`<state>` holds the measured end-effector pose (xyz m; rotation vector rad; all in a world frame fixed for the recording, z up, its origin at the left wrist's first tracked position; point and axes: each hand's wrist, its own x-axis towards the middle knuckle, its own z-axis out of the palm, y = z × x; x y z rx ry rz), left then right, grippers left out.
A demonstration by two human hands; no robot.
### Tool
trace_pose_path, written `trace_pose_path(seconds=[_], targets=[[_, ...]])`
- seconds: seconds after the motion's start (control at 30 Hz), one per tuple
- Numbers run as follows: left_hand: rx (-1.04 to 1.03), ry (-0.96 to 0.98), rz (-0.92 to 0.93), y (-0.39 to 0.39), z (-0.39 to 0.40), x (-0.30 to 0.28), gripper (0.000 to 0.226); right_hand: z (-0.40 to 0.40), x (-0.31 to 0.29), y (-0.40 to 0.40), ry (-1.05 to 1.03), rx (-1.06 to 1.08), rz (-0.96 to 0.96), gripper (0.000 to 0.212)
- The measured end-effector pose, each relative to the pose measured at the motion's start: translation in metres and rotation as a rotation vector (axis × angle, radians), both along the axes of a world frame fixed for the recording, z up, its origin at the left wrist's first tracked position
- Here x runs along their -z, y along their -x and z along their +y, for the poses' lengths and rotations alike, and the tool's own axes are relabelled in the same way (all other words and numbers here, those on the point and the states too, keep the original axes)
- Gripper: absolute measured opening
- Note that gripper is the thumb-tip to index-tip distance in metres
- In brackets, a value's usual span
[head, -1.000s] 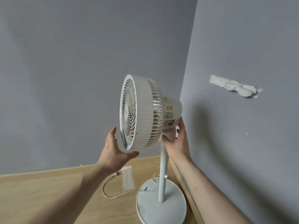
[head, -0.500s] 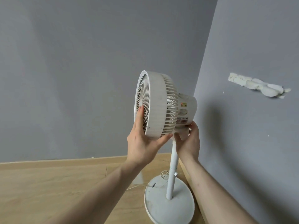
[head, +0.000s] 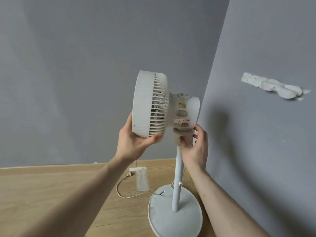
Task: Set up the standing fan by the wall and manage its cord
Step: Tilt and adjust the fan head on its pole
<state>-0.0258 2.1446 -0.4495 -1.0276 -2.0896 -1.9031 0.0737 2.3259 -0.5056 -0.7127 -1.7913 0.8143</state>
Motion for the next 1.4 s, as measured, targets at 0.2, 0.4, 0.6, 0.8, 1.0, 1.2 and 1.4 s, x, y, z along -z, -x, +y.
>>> trace_pose_path(seconds=[0.2, 0.4, 0.6, 0.8, 1.0, 1.2, 1.4], targets=[[-0.048, 0.017, 0.068, -0.011, -0.001, -0.009, 0.111, -0.002, 0.002, 0.001, 0.077, -0.027, -0.033, 0.077], [-0.137, 0.055, 0.146, -0.037, 0.011, -0.017, 0.127, 0.001, 0.009, -0.001, 0.17, -0.066, -0.052, 0.089], [-0.14, 0.027, 0.185, -0.037, 0.02, -0.023, 0.119, 0.01, 0.012, 0.004, 0.279, -0.094, -0.092, 0.067], [-0.122, 0.057, 0.237, -0.035, 0.024, -0.027, 0.119, 0.014, 0.013, 0.0, 0.303, -0.081, -0.029, 0.056], [-0.067, 0.06, 0.289, -0.036, 0.031, -0.027, 0.117, 0.018, 0.016, -0.004, 0.294, -0.034, 0.029, 0.054], [-0.031, 0.051, 0.319, -0.04, 0.037, -0.025, 0.118, 0.023, 0.013, -0.009, 0.313, -0.01, 0.039, 0.055], [-0.043, 0.07, 0.335, -0.032, 0.037, -0.027, 0.116, 0.022, 0.012, -0.01, 0.315, -0.012, 0.016, 0.051]])
